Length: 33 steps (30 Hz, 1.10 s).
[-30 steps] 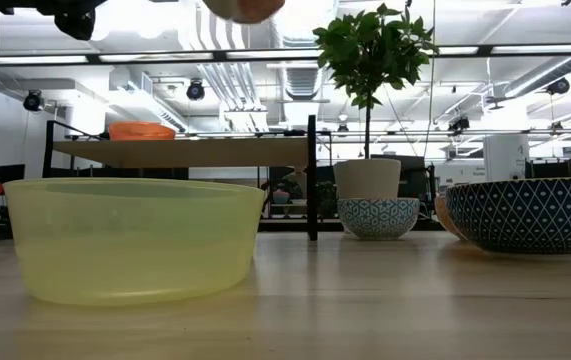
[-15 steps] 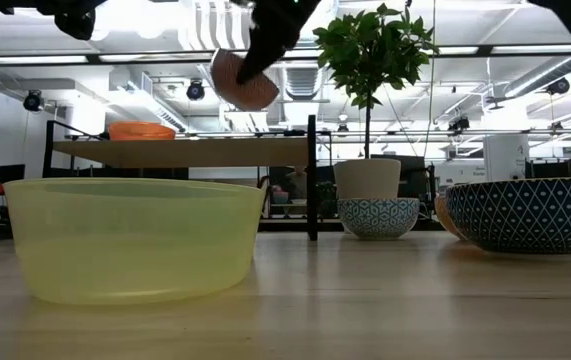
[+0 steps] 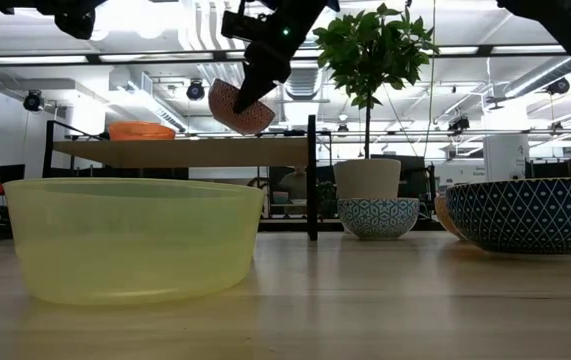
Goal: Place and stack bowls onto a shelf
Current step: Put the red bowl on the shelf
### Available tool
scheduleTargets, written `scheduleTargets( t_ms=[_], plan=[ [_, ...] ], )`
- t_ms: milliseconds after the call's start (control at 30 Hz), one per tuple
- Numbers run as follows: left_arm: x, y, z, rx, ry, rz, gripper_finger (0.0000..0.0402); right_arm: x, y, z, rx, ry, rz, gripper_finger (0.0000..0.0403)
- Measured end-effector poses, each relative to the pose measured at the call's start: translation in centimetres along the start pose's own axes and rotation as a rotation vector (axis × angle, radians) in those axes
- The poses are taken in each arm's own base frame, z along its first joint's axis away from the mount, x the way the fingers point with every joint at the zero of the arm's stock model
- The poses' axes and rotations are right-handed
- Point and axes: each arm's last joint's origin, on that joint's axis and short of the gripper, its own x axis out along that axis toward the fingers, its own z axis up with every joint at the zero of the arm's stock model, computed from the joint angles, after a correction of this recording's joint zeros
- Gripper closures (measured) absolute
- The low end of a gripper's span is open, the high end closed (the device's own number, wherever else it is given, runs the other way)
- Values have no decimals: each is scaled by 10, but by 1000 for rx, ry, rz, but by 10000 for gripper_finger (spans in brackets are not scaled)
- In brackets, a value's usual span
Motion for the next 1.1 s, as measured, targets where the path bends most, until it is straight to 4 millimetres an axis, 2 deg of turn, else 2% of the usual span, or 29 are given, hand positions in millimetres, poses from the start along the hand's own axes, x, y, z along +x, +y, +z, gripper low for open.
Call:
scheduleTargets(
  t_ms=[400,733,1100],
  plan=[
    [0,0,0,0,-1,1,400,0,0,0,-10,2,-1,385],
    [0,0,0,-1,-2,1,400,5,-11,-8,31,12,-22,318],
    [0,0,0,-2,-4,1,400,5,-13,-9,27,17,-20,282]
  ],
)
